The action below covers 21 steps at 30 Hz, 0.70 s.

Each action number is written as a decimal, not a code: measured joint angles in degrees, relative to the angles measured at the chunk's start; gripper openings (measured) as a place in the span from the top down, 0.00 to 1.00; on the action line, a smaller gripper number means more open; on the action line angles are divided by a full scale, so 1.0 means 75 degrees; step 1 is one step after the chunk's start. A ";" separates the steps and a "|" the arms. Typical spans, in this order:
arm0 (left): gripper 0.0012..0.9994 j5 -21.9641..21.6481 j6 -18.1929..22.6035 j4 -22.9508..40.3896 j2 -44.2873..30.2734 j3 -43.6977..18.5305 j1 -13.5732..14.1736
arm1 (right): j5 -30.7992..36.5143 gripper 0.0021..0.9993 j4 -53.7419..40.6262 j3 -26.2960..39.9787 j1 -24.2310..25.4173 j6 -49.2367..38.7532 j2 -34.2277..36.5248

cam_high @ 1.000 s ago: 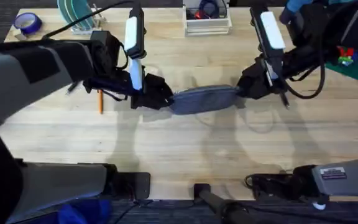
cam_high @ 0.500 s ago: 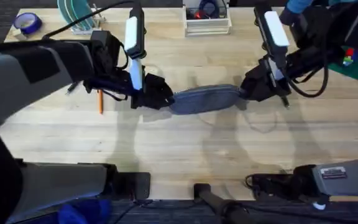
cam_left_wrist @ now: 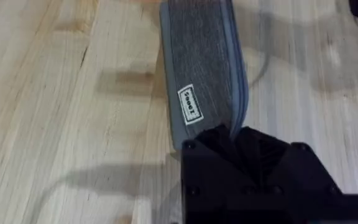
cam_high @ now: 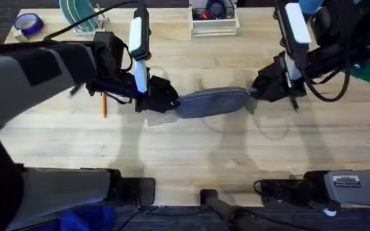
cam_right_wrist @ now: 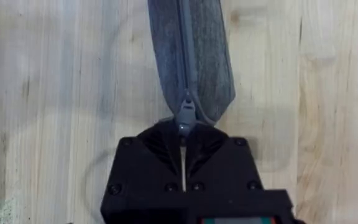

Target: Unzip the bag, pick up the pens from the table one at a time and place them inside, then zip the bag closed.

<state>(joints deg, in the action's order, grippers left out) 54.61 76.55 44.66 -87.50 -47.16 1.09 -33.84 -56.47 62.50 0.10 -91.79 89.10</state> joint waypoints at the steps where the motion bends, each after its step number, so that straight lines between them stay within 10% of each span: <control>1: 0.96 0.0000 0.0000 0.0000 0.0000 0.0000 0.0001 | -0.0016 0.97 0.0003 0.0000 0.0003 0.0003 0.0000; 21: 0.96 -0.0001 0.0000 -0.0013 0.0000 0.0000 0.0001 | -0.0547 0.97 0.0148 0.0000 0.0012 0.0007 0.0000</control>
<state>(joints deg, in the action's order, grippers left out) 54.60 76.55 44.57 -87.50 -47.16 1.10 -37.94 -55.36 62.50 0.19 -91.73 89.10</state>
